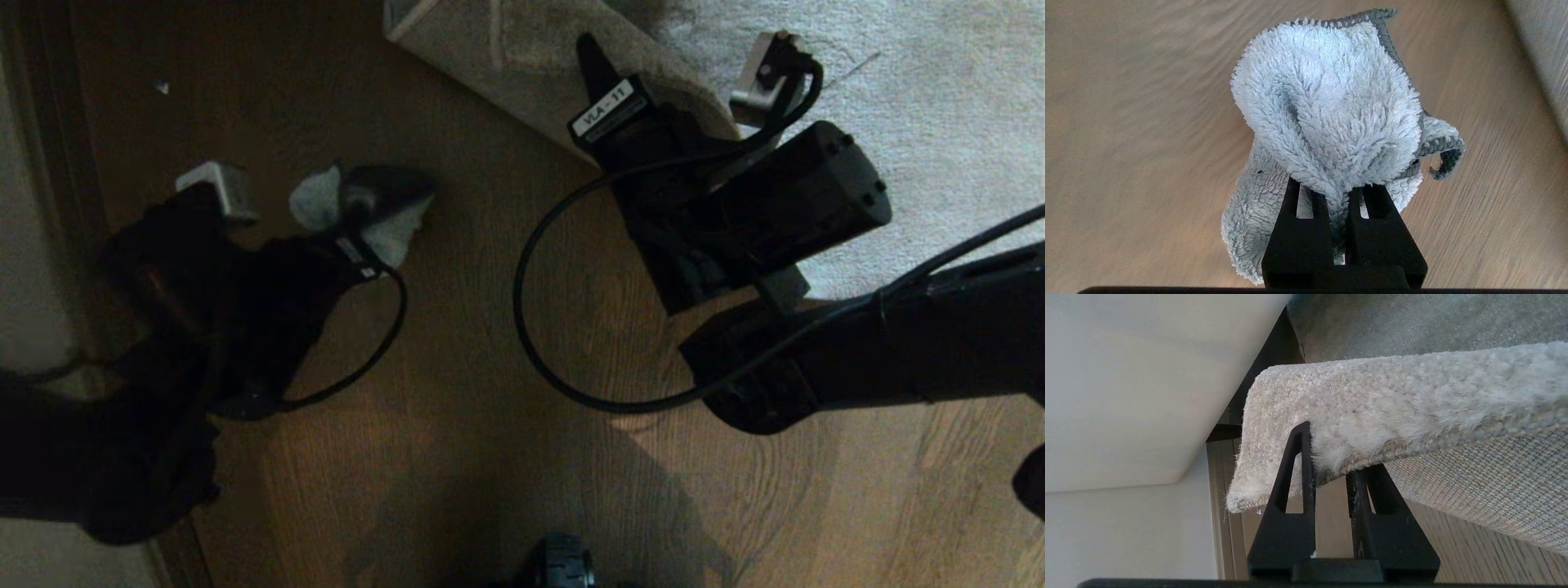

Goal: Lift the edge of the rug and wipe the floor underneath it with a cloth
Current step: Wipe the floor under the carpet with a rag

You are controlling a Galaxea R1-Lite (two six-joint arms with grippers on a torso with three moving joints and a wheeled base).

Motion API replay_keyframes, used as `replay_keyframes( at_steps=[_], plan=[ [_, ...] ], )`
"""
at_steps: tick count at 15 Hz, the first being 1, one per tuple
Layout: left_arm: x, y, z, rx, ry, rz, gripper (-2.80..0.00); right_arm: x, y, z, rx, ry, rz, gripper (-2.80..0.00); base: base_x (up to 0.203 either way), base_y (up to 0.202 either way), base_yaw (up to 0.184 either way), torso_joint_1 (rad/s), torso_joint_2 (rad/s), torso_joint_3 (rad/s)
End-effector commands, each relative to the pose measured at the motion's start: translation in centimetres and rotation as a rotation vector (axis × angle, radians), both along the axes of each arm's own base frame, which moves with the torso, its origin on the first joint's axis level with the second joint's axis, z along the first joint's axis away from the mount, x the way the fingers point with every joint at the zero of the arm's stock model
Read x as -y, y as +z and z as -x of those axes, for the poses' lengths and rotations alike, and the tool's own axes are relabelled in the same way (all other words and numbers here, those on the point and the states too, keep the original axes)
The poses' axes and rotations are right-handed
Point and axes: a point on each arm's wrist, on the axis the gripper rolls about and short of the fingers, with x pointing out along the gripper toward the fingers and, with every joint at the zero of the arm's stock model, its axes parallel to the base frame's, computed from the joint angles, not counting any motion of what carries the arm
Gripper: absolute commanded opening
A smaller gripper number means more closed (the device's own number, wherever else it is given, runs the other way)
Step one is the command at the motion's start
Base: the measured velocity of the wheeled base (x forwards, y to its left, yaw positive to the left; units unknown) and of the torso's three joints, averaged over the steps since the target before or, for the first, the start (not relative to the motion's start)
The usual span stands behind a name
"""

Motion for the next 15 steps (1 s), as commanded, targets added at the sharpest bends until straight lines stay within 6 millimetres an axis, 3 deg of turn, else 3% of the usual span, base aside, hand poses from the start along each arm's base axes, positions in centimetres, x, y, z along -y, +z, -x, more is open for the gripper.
replay_keyframes(
  at_steps=[1, 4, 8, 12, 15],
  plan=[
    [-1.1, -0.8, 2.8, -0.034, -0.010, -0.023, -2.80, 0.3, 0.4, 0.3, 0.034, 0.001, -0.036, -2.80, 0.000, 0.000, 0.000, 0.000, 0.00, 0.000],
    [0.5, -2.5, 6.1, -0.095, -0.139, -0.071, -2.80, 0.3, 0.3, 0.3, 0.032, 0.000, -0.033, -2.80, 0.000, 0.000, 0.000, 0.000, 0.00, 0.000],
    [4.0, -4.2, 7.5, -0.156, -0.293, -0.085, -2.80, 0.2, 0.1, 0.2, 0.028, 0.000, -0.029, -2.80, 0.000, 0.000, 0.000, 0.000, 0.00, 0.000],
    [7.5, -7.3, 7.2, -0.246, -0.383, -0.119, -2.80, 0.3, 0.1, 0.2, 0.028, -0.003, -0.031, -2.80, 0.000, 0.000, 0.000, 0.000, 0.00, 0.000],
    [10.1, -8.3, 5.9, -0.243, -0.411, -0.092, -2.80, 0.3, 0.1, 0.1, 0.028, -0.004, -0.030, -2.80, 0.000, 0.000, 0.000, 0.000, 0.00, 0.000]
  ],
)
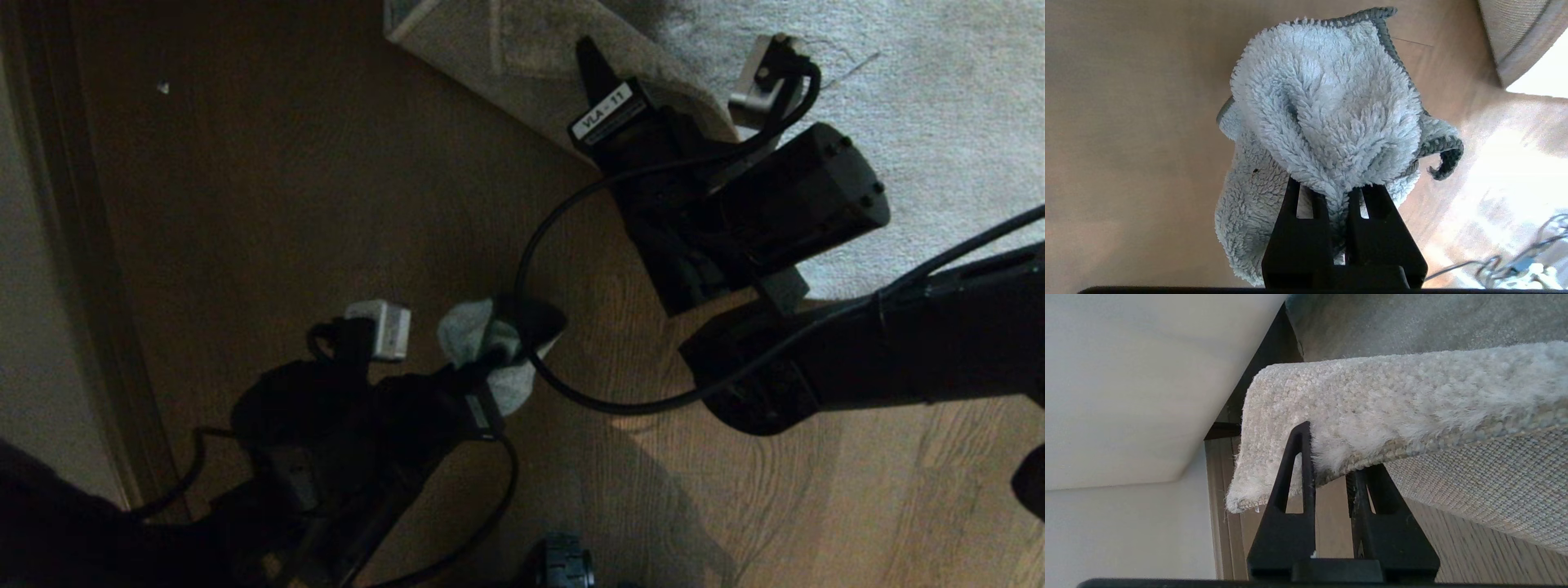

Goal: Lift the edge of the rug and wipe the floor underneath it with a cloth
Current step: Wipe the floor under the carpet with a rag

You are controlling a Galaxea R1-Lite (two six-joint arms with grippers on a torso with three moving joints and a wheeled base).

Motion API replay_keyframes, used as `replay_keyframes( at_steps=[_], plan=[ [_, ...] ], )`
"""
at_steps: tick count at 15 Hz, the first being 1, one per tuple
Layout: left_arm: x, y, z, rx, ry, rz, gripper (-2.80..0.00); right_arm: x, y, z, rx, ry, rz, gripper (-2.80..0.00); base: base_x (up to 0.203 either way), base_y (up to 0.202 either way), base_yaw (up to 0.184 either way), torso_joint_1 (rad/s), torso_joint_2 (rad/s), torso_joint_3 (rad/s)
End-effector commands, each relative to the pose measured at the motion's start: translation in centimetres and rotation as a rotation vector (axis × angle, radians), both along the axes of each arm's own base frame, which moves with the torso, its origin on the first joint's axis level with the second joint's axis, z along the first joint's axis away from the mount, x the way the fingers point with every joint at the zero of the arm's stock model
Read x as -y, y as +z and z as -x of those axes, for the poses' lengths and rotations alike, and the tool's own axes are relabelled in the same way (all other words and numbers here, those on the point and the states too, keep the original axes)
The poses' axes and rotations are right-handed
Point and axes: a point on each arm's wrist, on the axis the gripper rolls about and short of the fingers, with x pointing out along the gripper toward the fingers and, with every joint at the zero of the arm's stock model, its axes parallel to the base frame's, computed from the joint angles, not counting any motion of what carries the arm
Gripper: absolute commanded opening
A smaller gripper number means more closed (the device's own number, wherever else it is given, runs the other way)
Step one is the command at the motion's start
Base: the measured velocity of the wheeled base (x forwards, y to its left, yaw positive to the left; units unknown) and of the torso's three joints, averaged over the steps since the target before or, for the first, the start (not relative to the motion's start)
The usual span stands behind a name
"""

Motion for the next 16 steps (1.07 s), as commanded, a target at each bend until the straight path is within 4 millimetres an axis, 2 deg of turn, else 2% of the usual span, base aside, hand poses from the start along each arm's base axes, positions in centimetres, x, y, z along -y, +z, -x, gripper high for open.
replay_keyframes(
  at_steps=[1, 5, 7, 13, 16],
  plan=[
    [2.4, -1.4, -1.6, -0.013, -0.009, -0.004, -2.80, 0.3, 0.3, 0.2, 0.033, -0.001, -0.035, -2.80, 0.000, 0.000, 0.000, 0.000, 0.00, 0.000],
    [4.2, 0.3, -3.5, 0.053, 0.014, 0.075, -2.80, 0.2, 0.0, 0.0, 0.026, -0.003, -0.029, -2.80, 0.000, 0.000, 0.000, 0.000, 0.00, 0.000],
    [3.7, 1.0, -4.6, 0.077, 0.061, 0.099, -2.80, 0.2, -0.1, -0.1, 0.025, -0.004, -0.029, -2.80, 0.000, 0.000, 0.000, 0.000, 0.00, 0.000],
    [-2.2, 2.8, -8.7, 0.156, 0.274, 0.152, -2.80, 0.2, -0.1, 0.0, 0.025, -0.002, -0.029, -2.80, 0.000, 0.000, 0.000, 0.000, 0.00, 0.000],
    [-5.4, 4.3, -9.5, 0.197, 0.367, 0.172, -2.80, 0.2, 0.0, 0.0, 0.026, -0.002, -0.030, -2.80, 0.000, 0.000, 0.000, 0.000, 0.00, 0.000]
  ],
)
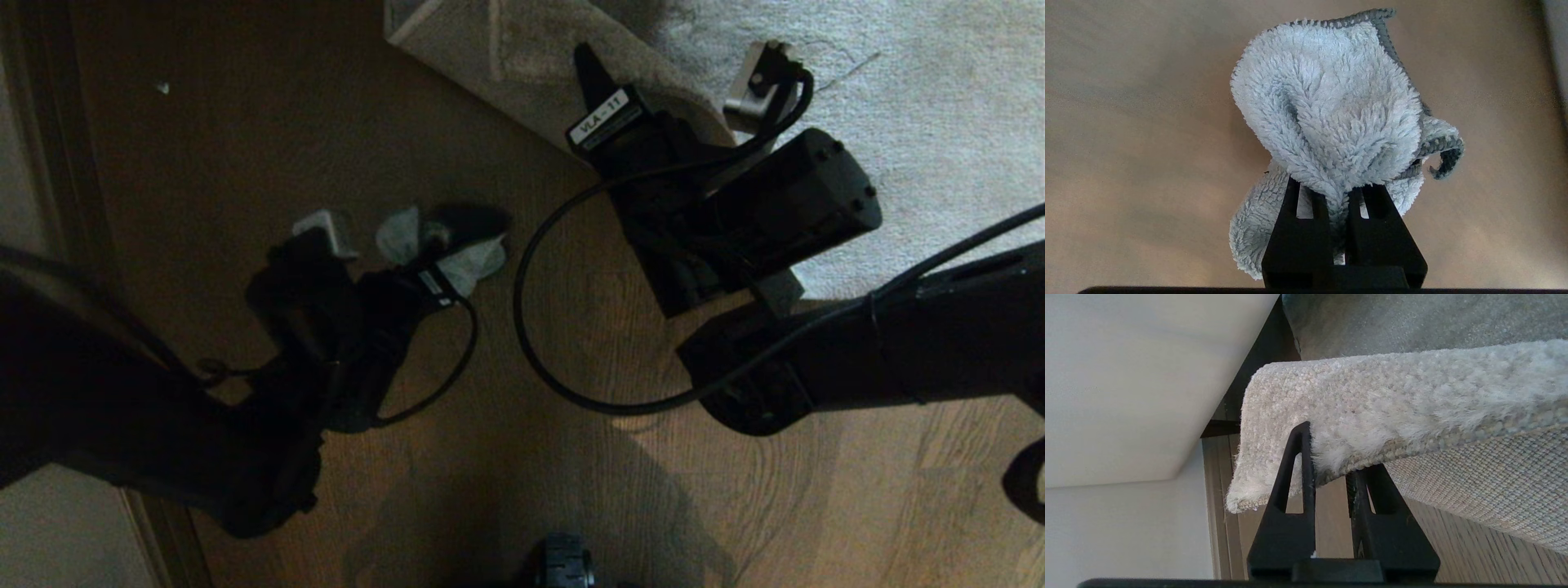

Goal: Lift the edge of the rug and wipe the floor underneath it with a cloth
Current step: Wipe the floor under the carpet with a rag

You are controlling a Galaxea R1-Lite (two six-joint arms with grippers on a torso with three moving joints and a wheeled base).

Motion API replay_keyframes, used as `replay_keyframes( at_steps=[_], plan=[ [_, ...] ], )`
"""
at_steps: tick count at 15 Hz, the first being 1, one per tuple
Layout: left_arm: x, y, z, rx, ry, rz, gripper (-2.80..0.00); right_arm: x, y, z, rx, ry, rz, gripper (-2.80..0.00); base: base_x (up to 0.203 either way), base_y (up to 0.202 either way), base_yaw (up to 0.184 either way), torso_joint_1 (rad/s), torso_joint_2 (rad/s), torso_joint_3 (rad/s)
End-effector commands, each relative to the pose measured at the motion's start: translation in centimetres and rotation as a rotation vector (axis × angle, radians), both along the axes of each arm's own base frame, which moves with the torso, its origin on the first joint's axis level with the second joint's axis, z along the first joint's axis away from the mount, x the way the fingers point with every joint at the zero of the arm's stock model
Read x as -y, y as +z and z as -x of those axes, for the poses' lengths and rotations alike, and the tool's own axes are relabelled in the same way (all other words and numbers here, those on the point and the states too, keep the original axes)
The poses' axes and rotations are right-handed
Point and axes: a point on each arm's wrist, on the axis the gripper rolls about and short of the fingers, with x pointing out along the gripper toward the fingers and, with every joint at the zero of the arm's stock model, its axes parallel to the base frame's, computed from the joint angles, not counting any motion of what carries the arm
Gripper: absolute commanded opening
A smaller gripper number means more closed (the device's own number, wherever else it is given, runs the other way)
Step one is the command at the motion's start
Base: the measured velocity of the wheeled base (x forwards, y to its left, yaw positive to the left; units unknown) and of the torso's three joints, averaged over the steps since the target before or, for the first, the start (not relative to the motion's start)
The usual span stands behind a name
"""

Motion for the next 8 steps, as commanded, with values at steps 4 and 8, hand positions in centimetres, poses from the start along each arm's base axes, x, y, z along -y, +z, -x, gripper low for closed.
replay_keyframes(
  at_steps=[4, 8],
  plan=[
    [-5.5, 3.5, 0.4, 0.092, 0.150, 0.046, -2.80, 0.3, 0.4, 0.3, 0.036, 0.002, -0.037, -2.80, 0.000, 0.000, 0.000, 0.000, 0.00, 0.000],
    [-7.1, 3.1, 3.6, 0.061, 0.160, 0.025, -2.80, 0.4, 0.6, 0.4, 0.038, 0.002, -0.039, -2.80, 0.000, 0.000, 0.000, 0.000, 0.00, 0.000]
  ],
)
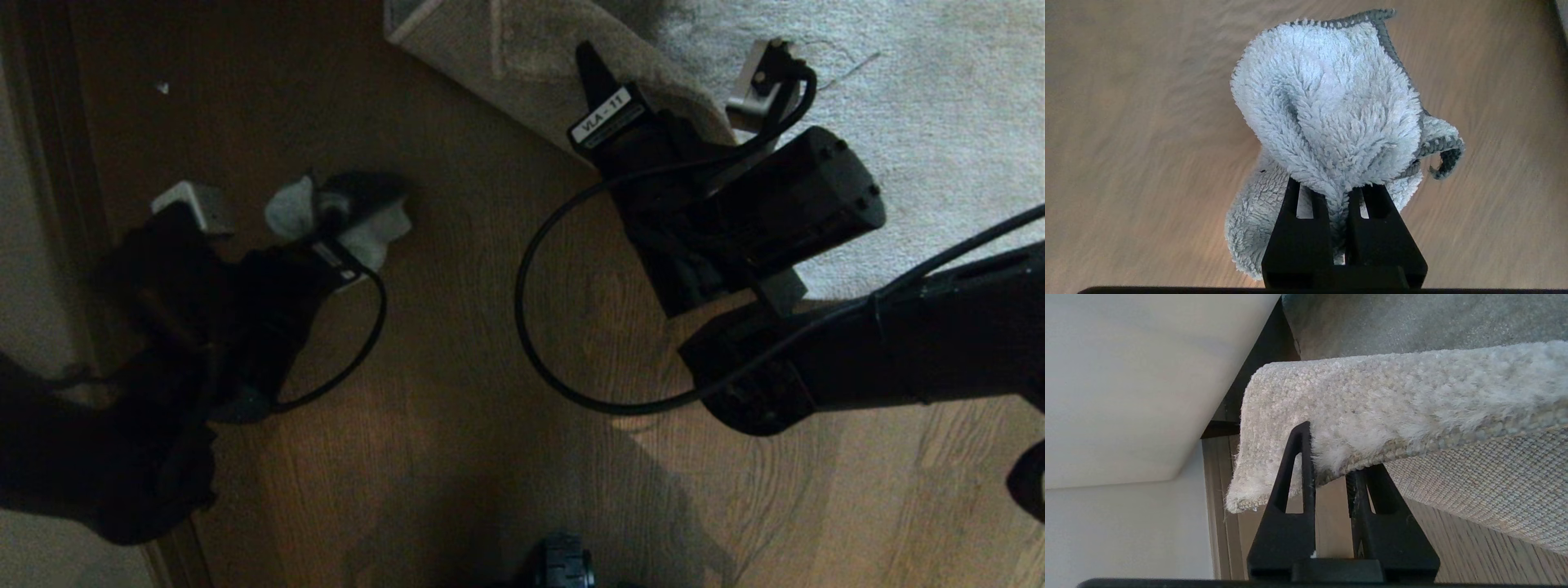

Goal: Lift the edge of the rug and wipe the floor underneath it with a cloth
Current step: Wipe the floor under the carpet with a rag

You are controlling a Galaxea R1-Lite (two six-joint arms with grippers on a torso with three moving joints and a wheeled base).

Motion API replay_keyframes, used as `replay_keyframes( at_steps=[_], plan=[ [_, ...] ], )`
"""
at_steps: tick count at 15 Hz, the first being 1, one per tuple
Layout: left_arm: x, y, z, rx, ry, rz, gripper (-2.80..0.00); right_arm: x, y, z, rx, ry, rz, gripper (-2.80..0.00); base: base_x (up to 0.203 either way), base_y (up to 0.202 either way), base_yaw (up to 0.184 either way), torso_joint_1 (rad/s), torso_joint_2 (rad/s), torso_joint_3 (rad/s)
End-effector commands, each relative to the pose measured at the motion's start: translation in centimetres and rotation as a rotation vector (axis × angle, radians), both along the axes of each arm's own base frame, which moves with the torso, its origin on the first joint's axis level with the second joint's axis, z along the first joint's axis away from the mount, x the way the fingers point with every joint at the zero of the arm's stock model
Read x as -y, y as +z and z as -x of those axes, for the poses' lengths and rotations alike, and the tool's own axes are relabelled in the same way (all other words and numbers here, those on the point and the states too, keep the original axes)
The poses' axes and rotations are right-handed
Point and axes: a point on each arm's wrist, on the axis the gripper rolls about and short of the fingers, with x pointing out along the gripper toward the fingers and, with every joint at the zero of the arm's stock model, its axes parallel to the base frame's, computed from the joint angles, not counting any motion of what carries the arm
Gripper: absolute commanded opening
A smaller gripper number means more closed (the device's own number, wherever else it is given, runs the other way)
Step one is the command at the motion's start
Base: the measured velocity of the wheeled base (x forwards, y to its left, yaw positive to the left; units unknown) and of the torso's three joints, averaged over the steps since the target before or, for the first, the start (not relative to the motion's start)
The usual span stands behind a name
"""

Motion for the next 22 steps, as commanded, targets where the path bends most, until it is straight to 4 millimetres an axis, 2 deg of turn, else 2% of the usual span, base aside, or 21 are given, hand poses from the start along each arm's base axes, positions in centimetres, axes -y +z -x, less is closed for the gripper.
replay_keyframes(
  at_steps=[1, 4, 5, 9, 14, 17, 19, 22],
  plan=[
    [-0.8, 0.0, 3.0, -0.009, -0.014, -0.005, -2.80, 0.4, 0.6, 0.5, 0.039, 0.001, -0.039, -2.80, 0.000, 0.000, 0.000, 0.000, 0.00, 0.000],
    [0.1, -2.1, 7.1, -0.089, -0.147, -0.053, -2.80, 0.5, 0.9, 0.6, 0.046, 0.005, -0.046, -2.80, 0.000, 0.000, 0.000, 0.000, 0.00, 0.000],
    [0.5, -1.9, 7.2, -0.080, -0.171, -0.051, -2.80, 0.5, 0.9, 0.7, 0.046, 0.005, -0.046, -2.80, 0.000, 0.000, 0.000, 0.000, 0.00, 0.000],
    [2.9, 0.2, 3.8, 0.005, -0.188, -0.012, -2.80, 0.6, 1.2, 0.8, 0.051, 0.005, -0.051, -2.80, 0.000, 0.000, 0.000, 0.000, 0.00, 0.000],
    [6.8, -1.6, 1.6, -0.034, -0.259, -0.032, -2.80, 0.7, 1.2, 0.8, 0.051, 0.000, -0.050, -2.80, 0.000, 0.000, 0.000, 0.000, 0.00, 0.000],
    [8.9, -2.2, 1.7, -0.040, -0.312, -0.035, -2.80, 0.7, 1.1, 0.7, 0.050, -0.001, -0.047, -2.80, 0.000, 0.000, 0.000, 0.000, 0.00, 0.000],
    [9.7, -2.9, 1.7, -0.057, -0.331, -0.045, -2.80, 0.6, 1.1, 0.7, 0.048, -0.001, -0.046, -2.80, 0.000, 0.000, 0.000, 0.000, 0.00, 0.000],
    [10.4, -2.8, 0.7, -0.044, -0.318, -0.034, -2.80, 0.6, 1.0, 0.7, 0.047, -0.001, -0.045, -2.80, 0.000, 0.000, 0.000, 0.000, 0.00, 0.000]
  ],
)
